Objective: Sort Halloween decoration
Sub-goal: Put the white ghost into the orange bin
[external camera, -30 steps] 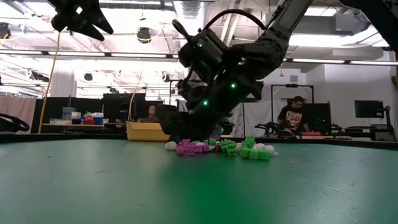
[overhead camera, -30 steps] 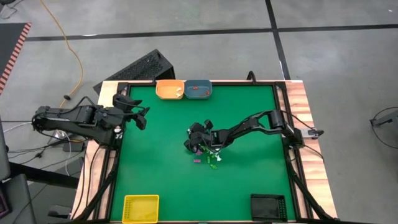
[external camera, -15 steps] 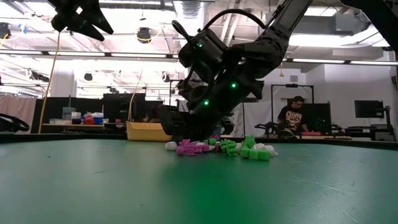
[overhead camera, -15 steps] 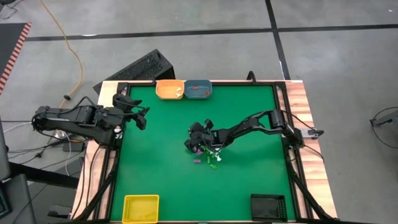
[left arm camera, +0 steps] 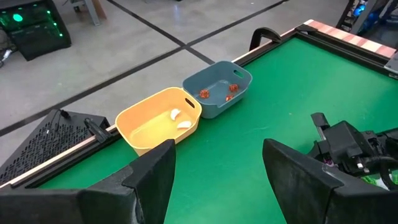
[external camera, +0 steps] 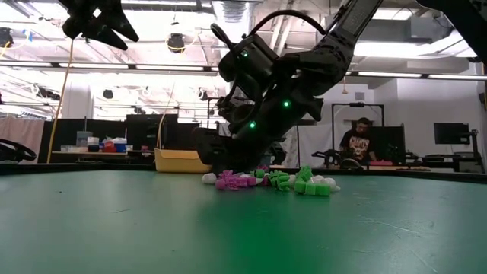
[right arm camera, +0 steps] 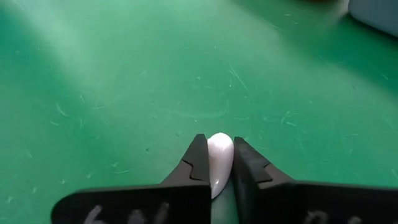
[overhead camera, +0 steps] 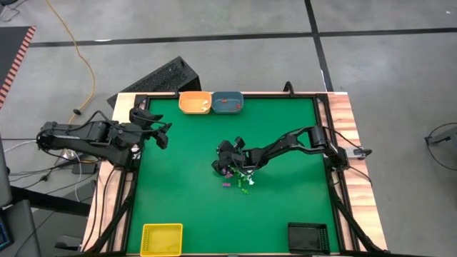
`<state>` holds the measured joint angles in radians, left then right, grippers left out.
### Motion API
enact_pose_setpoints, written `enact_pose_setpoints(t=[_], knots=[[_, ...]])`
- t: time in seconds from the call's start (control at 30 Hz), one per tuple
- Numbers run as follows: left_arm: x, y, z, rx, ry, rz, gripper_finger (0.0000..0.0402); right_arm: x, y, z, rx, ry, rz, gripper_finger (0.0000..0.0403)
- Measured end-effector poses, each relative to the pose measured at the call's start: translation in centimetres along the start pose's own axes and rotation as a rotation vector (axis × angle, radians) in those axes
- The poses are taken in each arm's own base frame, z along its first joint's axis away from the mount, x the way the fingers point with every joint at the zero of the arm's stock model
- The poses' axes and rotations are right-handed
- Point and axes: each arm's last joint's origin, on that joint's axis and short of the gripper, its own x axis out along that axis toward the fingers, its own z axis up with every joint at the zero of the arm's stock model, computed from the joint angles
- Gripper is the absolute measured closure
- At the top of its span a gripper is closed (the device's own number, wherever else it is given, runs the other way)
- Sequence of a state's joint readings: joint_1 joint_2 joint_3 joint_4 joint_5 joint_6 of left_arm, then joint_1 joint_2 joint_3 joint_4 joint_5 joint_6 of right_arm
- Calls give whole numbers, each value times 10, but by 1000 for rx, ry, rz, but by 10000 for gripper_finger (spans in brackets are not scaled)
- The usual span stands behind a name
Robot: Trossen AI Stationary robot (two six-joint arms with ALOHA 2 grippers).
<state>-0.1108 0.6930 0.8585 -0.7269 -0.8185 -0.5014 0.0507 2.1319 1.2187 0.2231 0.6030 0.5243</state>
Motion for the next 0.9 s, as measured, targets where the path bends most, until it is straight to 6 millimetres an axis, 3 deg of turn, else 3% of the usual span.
enact_pose_setpoints(t=[0.47, 0.73, 0.9], knots=[[0, 0, 0, 0, -4, 7, 170, 4, 6, 21, 16, -31, 28, 375], [0, 0, 0, -2, -6, 6, 170, 8, 11, 55, -58, -92, 70, 375], [0, 0, 1, -12, -15, 2, 170, 15, 2, 78, -89, -134, 50, 375]])
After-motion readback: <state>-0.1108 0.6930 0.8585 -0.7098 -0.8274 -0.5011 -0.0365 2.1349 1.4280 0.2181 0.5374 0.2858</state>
